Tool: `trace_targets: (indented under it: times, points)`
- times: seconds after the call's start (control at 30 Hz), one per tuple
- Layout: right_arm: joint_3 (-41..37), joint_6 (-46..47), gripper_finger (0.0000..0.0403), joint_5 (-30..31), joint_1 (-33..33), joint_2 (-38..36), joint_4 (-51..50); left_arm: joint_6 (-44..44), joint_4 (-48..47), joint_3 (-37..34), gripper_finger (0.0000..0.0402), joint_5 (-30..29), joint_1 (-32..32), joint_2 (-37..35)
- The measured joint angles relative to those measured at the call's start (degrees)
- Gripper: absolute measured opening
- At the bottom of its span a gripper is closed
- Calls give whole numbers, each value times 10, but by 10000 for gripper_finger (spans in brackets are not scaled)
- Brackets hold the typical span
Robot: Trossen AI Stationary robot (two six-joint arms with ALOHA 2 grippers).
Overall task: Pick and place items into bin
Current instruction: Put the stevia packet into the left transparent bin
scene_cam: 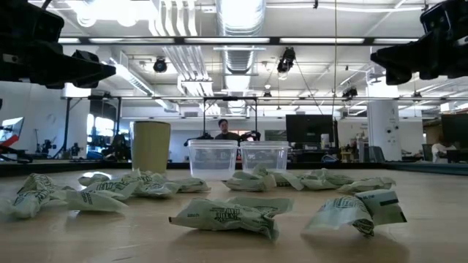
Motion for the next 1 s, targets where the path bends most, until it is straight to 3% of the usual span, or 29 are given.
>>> trace_targets:
  times: [0.4, 0.67, 1.0]
  points:
    - [0, 21, 68, 0, 0, 0, 125, 0, 0, 0, 148, 0, 0, 0]
    - [0, -79, 68, 0, 0, 0, 184, 4, 1, 0, 148, -16, 0, 0]
    - [0, -61, 68, 1, 0, 0, 173, 1, 19, 0, 148, -40, 0, 0]
